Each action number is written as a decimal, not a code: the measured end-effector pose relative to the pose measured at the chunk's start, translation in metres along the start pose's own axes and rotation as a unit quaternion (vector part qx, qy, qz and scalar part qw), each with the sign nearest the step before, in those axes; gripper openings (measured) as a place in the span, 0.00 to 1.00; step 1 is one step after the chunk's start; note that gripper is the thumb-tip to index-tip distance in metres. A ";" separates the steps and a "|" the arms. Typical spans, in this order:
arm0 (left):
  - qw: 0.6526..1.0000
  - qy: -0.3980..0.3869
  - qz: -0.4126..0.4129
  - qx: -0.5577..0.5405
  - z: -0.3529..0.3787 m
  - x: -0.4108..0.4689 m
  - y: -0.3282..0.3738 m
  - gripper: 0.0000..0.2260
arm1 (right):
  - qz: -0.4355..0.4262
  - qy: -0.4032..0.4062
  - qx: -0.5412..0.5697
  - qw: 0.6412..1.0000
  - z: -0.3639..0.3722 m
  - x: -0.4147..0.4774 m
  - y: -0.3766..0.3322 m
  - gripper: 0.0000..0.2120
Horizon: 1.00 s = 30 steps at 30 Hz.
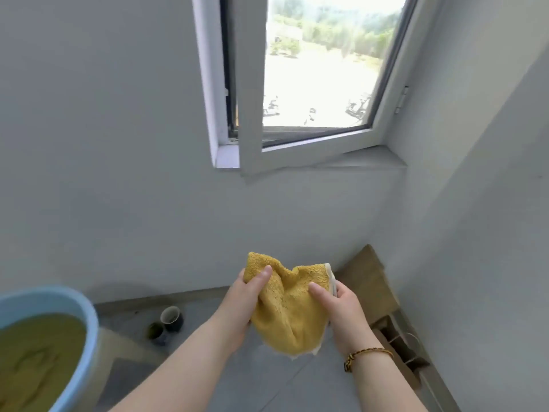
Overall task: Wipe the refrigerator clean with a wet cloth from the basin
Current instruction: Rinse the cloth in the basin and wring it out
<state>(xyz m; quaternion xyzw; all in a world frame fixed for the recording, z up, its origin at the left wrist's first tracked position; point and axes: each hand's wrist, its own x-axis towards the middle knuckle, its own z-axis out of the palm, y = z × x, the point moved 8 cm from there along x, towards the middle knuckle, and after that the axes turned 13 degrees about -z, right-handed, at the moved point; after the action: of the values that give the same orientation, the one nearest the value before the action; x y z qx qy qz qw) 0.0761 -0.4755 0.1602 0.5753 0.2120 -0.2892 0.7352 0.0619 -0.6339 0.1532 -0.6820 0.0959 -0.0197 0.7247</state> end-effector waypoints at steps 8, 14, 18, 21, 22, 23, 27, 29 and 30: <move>0.971 0.194 0.002 -0.142 -0.240 -0.086 -0.067 0.10 | 0.052 -0.174 -0.007 0.983 0.218 -0.070 0.060 0.04; 0.935 0.303 0.006 -0.183 -0.354 -0.109 -0.096 0.07 | 0.089 -0.254 -0.022 0.963 0.330 -0.090 0.098 0.07; 0.915 0.357 -0.019 -0.189 -0.413 -0.090 -0.095 0.07 | 0.120 -0.285 -0.033 0.951 0.389 -0.070 0.127 0.08; 0.902 0.386 -0.040 -0.190 -0.453 -0.069 -0.094 0.10 | 0.142 -0.294 -0.051 0.944 0.427 -0.042 0.150 0.09; 0.898 0.395 -0.055 -0.188 -0.468 -0.061 -0.094 0.09 | 0.154 -0.298 -0.064 0.940 0.442 -0.032 0.161 0.09; 0.895 0.403 -0.059 -0.184 -0.480 -0.056 -0.093 0.08 | 0.161 -0.300 -0.076 0.937 0.452 -0.027 0.169 0.09; 0.879 0.437 -0.094 -0.165 -0.529 -0.031 -0.099 0.12 | 0.177 -0.325 -0.125 0.920 0.502 -0.010 0.208 0.09; 0.873 0.446 -0.139 -0.140 -0.554 -0.016 -0.109 0.18 | 0.181 -0.335 -0.154 0.912 0.524 -0.006 0.231 0.09; 0.869 0.452 -0.159 -0.125 -0.568 -0.008 -0.114 0.21 | 0.181 -0.339 -0.165 0.909 0.536 -0.005 0.244 0.09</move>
<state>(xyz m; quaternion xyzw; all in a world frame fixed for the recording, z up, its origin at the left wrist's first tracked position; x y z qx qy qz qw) 0.0057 0.0561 -0.0579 0.5044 0.6442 -0.0819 0.5691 0.1213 -0.0884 -0.0607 -0.7288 -0.0318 0.3597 0.5818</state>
